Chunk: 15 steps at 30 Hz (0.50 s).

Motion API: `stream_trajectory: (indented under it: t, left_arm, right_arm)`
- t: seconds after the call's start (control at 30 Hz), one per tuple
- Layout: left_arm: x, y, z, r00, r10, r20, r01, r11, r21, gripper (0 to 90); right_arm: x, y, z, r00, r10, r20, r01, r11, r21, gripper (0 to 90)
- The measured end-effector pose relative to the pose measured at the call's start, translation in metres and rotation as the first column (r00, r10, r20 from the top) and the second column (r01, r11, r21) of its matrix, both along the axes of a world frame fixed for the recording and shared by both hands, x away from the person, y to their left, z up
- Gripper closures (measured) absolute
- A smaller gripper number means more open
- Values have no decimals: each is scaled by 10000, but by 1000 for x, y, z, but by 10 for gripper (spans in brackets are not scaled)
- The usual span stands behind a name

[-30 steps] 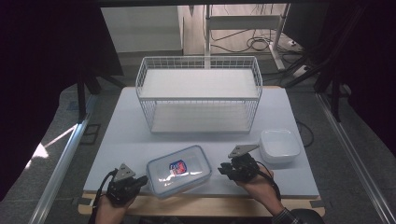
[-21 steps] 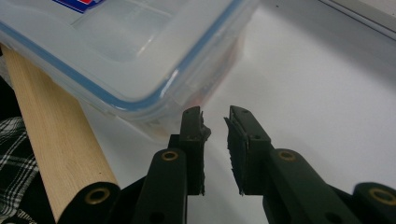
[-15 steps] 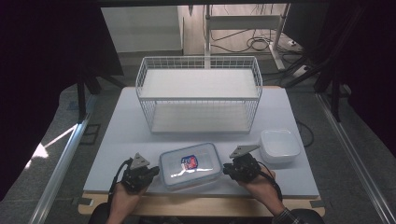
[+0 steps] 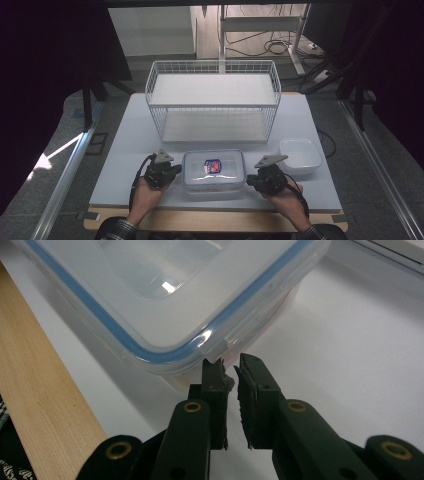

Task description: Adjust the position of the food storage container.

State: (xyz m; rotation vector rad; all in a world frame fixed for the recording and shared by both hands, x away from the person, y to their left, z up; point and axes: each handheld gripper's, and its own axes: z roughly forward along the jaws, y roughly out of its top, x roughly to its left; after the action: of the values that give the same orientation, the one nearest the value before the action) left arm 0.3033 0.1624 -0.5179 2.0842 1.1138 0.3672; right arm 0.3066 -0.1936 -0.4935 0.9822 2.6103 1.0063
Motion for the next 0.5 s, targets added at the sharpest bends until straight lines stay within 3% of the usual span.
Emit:
stream_trajectory:
  t: [0.2, 0.37, 0.5]
  left_arm:
    - [4, 0, 1, 9999, -168, 16, 167, 9999, 15, 895]
    - [-4, 8, 7, 9997, -160, 199, 164, 9997, -190, 776]
    - [-22, 22, 13, 9985, -52, 553, 76, 9991, -419, 653]
  right_arm:
    - [-1, -2, 0, 10000, -47, 5, 47, 10000, -28, 779]
    - [-1, -8, 4, 9989, -147, 439, 160, 9995, -289, 702]
    - [0, -19, 7, 9971, -366, 666, 359, 9993, 113, 592]
